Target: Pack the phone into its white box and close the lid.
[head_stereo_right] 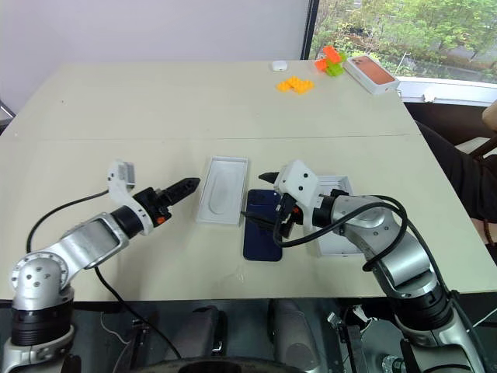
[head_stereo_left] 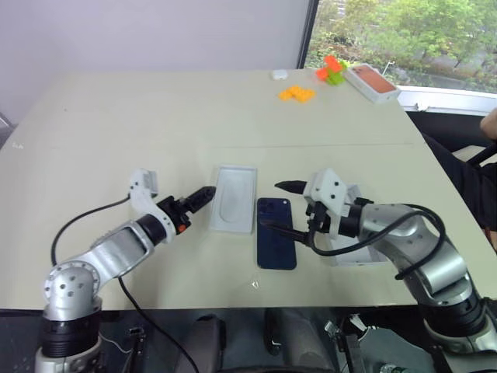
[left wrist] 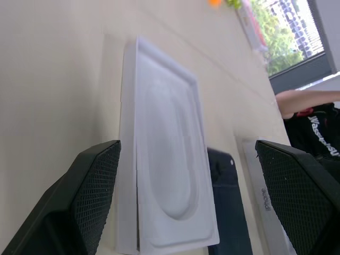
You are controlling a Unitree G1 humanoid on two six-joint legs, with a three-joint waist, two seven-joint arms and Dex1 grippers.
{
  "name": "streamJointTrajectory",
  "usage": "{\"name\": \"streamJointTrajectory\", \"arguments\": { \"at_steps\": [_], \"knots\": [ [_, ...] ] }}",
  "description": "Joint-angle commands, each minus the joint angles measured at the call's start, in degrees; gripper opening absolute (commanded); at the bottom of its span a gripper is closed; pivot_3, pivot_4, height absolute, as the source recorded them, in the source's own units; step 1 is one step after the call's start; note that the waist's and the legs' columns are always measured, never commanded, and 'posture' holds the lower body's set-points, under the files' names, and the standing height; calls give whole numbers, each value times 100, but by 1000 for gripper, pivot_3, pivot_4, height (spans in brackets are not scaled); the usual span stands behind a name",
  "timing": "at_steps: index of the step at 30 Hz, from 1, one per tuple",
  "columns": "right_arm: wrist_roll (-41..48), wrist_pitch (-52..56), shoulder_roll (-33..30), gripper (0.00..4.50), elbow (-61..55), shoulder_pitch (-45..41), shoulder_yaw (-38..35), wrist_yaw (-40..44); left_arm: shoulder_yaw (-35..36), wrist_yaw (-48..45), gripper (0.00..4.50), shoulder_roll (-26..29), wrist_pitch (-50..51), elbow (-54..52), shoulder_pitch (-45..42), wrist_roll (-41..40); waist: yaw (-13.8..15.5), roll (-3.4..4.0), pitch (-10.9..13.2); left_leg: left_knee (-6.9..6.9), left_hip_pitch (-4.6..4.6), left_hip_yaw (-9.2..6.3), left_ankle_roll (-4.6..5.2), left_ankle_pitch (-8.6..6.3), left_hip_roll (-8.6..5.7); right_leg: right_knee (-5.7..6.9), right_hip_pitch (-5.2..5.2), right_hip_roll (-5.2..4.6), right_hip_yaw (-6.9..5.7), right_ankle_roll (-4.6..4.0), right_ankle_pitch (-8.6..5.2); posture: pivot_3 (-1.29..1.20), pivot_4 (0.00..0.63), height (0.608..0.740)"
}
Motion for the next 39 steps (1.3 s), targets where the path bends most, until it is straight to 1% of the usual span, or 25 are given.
{"name": "streamJointTrajectory", "arguments": {
  "at_steps": [1, 3, 5, 6, 8, 9, 12, 13, 15, 17, 19, 25, 34, 36, 39],
  "knots": [
    [-247, -33, 102, 3686, 124, -251, 214, -128, 317, -1078, 4302, 446, -504, -318, 111, 1025, -7, 0, 0, 0, 0, 0, 0, 0, -1, -2, 0, 1, 0, -1, 0, 0, 150, 740],
    [-292, 96, 249, 2810, 193, -437, 351, -210, 127, -2010, 4302, 942, -713, -510, 363, 1884, -27, 0, 1, -1, -1, 5, 0, 0, -1, -1, -5, 5, 1, -2, -1, 0, 150, 740],
    [-351, 266, 358, 1650, 275, -643, 507, -256, -196, -2908, 4302, 1462, -984, -657, 724, 2740, -17, 4, 2, -11, -4, 6, 0, 0, 0, -2, -12, 7, 3, -4, -2, 0, 150, 740],
    [-423, 352, 413, 1325, 355, -785, 624, -281, -310, -3350, 4302, 1681, -1197, -692, 946, 3167, -28, 4, 2, -12, -7, 8, 0, 0, 0, -2, -18, 7, 4, -5, -3, 0, 150, 740],
    [-603, 493, 517, 212, 550, -1044, 818, -386, -366, -3919, 4302, 1849, -1517, -665, 1209, 3621, -23, 9, 4, -21, -11, 15, 0, 0, 2, -6, -25, 4, 11, -7, -4, 0, 150, 740],
    [-826, 553, 618, 30, 750, -1237, 959, -567, -301, -4199, 4302, 1880, -1619, -621, 1344, 3692, -24, 5, 5, -22, -13, 17, 0, 0, 2, -8, -29, 2, 13, -7, -4, 0, 150, 740],
    [-1096, 791, 884, 30, 1141, -1694, 1307, -674, -125, -5072, 4302, 1948, -1942, -602, 1733, 3940, -29, 6, 6, -19, -31, 19, 0, 0, 11, -10, -44, 1, 13, -7, -4, 0, 150, 740],
    [-1122, 945, 974, 30, 1248, -1846, 1455, -624, -124, -5346, 4302, 2021, -2096, -580, 1880, 4148, -27, 5, 6, -19, -37, 19, 0, 0, 13, -10, -48, 0, 13, -7, -4, 0, 150, 740],
    [-1183, 1140, 1086, 30, 1391, -2031, 1652, -556, -117, -5693, 4302, 2083, -2270, -535, 2050, 4406, -27, 8, 7, -20, -47, 16, 1, -1, 16, -11, -57, 2, 9, -7, -4, 0, 150, 740],
    [-1221, 1459, 1175, 30, 1566, -2198, 1861, -502, -55, -5893, 4302, 2064, -2311, -522, 2126, 4465, -19, 6, 6, -20, -64, 12, 1, -1, 17, -10, -69, 2, 5, -7, -4, 0, 150, 740],
    [-1265, 1735, 1271, 30, 1759, -2334, 2020, -483, 4, -5972, 4302, 2017, -2321, -512, 2140, 4507, -14, 6, 6, -11, -97, 8, 1, 0, 17, -7, -98, -4, 1, -6, -1, 0, 150, 740],
    [-1397, 2108, 1456, 30, 2257, -2528, 2347, -423, 77, -6126, 4302, 1957, -2321, -548, 2274, 4768, -36, 8, 5, -10, -102, 10, 1, 0, 15, -6, -104, -9, 1, -3, 1, 0, 150, 740],
    [-1883, 1765, 1628, 30, 2730, -2637, 2448, -675, 73, -6135, 4302, 1762, -2233, -626, 2243, 4851, -40, 7, 1, -8, -94, 7, 1, 0, 17, 5, -101, -6, -2, 2, 5, 0, 150, 740],
    [-1982, 1609, 1592, 30, 2690, -2623, 2461, -674, 71, -6144, 4302, 1744, -2221, -619, 2238, 4859, -38, 7, 1, -5, -93, 7, 1, 0, 17, 8, -101, -6, -2, 4, 7, 0, 150, 740],
    [-1896, 1420, 1601, 30, 2444, -2545, 2275, -557, 75, -6157, 4302, 1718, -2209, -591, 2214, 4887, -34, 7, 1, -4, -94, 6, 1, 0, 16, 10, -101, -6, -3, 13, 12, 0, 150, 740]
  ]
}}
